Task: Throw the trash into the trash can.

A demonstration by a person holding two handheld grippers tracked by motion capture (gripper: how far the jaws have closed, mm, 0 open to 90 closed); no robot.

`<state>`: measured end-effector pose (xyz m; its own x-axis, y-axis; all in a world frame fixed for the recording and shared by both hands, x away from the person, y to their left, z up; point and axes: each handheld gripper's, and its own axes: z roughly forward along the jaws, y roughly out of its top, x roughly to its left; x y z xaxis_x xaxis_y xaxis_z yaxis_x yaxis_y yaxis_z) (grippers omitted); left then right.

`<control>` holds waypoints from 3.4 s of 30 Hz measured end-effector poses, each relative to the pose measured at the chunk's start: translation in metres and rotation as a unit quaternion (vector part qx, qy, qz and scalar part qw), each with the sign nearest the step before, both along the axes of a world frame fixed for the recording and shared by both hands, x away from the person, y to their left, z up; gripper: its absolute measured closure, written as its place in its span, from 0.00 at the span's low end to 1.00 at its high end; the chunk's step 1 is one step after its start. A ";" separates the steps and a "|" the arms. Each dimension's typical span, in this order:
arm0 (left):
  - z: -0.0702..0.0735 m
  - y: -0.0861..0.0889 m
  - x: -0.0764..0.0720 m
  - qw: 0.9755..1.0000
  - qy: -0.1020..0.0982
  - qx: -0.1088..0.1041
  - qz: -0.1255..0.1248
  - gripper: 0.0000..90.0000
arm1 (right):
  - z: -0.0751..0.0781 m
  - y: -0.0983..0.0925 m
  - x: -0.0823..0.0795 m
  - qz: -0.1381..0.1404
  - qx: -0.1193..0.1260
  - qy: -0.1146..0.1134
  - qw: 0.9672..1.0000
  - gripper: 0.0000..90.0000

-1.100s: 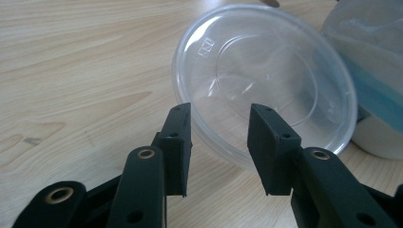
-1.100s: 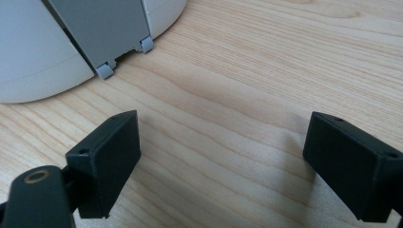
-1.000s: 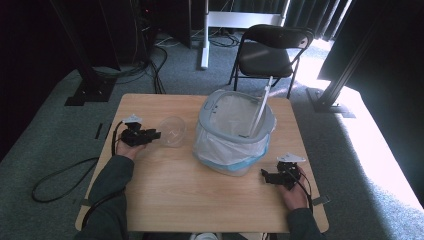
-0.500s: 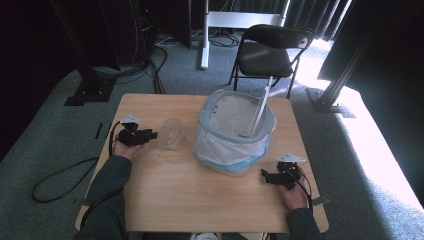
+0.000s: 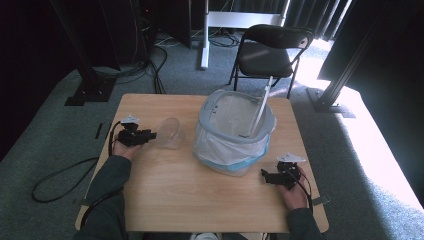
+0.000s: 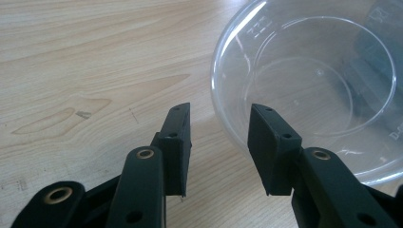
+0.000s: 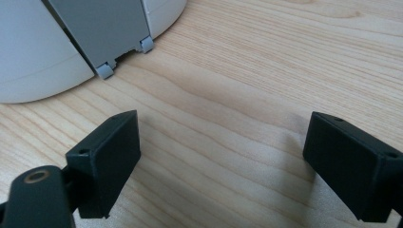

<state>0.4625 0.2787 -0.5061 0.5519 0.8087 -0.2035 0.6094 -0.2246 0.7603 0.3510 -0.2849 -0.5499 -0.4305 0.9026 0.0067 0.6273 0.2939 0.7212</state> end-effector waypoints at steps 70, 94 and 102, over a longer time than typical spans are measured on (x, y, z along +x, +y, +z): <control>0.036 -0.041 0.003 0.999 -0.039 0.001 0.001 0.84 | 0.000 0.000 0.000 0.001 -0.001 -0.001 1.000 0.13; 0.040 -0.037 0.002 0.999 -0.049 0.014 0.008 0.93 | 0.000 0.000 0.000 0.001 -0.001 -0.001 1.000 0.13; 0.054 -0.041 -0.001 0.998 -0.064 0.012 -0.001 0.93 | 0.000 0.000 0.000 0.001 0.000 0.000 1.000 0.13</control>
<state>0.4615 0.2381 -0.4523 0.5736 0.8116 -0.1106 0.5066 -0.2454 0.8265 0.3511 -0.2850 -0.5499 -0.4316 0.9020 0.0054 0.6263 0.2953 0.7215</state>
